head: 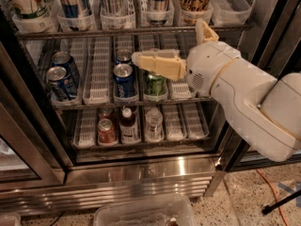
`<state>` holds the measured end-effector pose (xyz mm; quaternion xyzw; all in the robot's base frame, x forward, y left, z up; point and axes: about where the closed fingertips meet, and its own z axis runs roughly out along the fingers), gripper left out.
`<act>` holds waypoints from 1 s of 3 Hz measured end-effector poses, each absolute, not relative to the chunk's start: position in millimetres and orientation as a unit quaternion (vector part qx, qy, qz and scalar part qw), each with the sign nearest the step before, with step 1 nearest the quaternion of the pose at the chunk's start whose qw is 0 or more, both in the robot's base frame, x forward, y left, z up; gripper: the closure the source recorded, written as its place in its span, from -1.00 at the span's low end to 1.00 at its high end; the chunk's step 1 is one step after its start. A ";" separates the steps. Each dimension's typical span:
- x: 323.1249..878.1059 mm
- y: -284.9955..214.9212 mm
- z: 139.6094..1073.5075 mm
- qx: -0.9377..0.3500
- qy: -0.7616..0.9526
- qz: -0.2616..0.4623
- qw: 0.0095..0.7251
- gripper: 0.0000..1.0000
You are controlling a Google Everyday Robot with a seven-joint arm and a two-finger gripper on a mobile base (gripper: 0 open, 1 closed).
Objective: Pick redbull can from top shelf of fridge
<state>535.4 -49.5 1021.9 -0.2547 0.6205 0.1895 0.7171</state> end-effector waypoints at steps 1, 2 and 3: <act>543.1 -56.1 1032.6 -0.261 0.614 0.202 0.717 -1.00; 550.6 -59.9 1042.8 -0.261 0.611 0.194 0.722 -1.00; 550.6 -59.9 1042.9 -0.261 0.611 0.194 0.722 -1.00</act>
Offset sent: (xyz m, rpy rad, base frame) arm 0.0150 -0.0179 0.0186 0.0090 -0.0092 0.0362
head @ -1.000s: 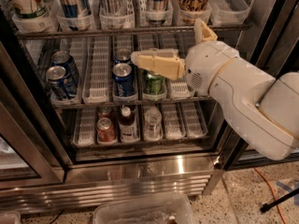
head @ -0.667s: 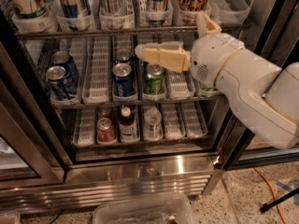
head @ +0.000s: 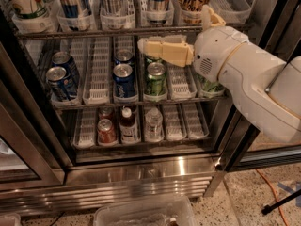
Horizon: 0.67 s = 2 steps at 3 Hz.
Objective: Pick redbull can from top shelf of fridge
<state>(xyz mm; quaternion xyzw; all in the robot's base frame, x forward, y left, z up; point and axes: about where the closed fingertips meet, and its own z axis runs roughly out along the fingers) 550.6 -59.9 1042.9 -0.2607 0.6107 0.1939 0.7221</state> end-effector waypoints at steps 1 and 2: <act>550.6 -59.9 1042.9 -0.261 0.611 0.194 0.722 -0.64; 550.6 -59.8 1042.9 -0.261 0.611 0.194 0.722 -0.38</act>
Offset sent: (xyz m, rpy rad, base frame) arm 0.0000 0.0000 0.0000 0.0000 0.0000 0.0000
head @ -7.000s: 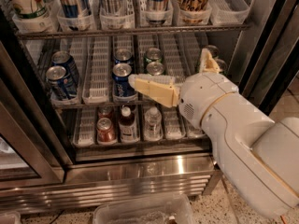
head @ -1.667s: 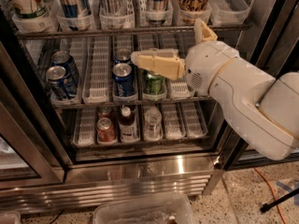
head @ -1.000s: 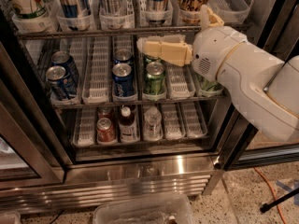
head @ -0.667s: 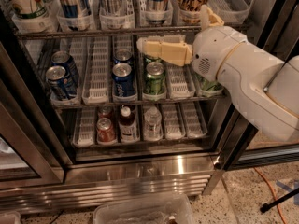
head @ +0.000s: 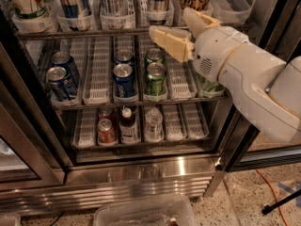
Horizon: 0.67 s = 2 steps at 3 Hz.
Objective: Pick redbull can from top shelf of fridge
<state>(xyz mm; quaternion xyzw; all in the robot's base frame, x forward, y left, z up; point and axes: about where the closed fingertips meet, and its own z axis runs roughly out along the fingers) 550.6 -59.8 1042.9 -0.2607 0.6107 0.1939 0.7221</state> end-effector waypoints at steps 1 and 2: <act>550.6 -59.8 1042.9 -0.261 0.611 0.194 0.722 -0.36; 550.9 -58.3 1044.0 -0.260 0.610 0.193 0.723 -0.22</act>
Offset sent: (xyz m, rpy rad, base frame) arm 0.0020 -0.0009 -0.0004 0.0022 -0.0014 -0.0146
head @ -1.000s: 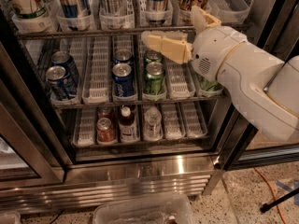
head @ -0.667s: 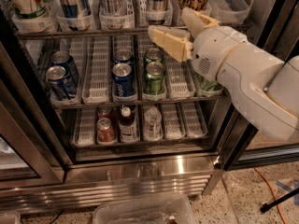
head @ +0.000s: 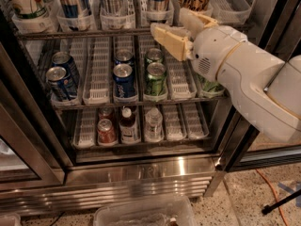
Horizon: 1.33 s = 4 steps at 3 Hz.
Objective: Pick redbull can from top shelf of fridge
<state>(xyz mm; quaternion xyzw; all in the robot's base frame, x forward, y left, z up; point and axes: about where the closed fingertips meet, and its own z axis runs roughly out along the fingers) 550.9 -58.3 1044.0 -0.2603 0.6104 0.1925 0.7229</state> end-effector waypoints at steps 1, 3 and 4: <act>554.4 -61.2 1045.5 -0.255 0.611 0.189 0.726 -0.32; 573.2 -63.4 1047.2 -0.255 0.609 0.183 0.728 -0.40; 581.6 -62.8 1049.5 -0.260 0.608 0.181 0.728 -0.38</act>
Offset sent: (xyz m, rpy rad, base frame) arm 0.0176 -0.0131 0.0006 0.0107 -0.0078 -0.0399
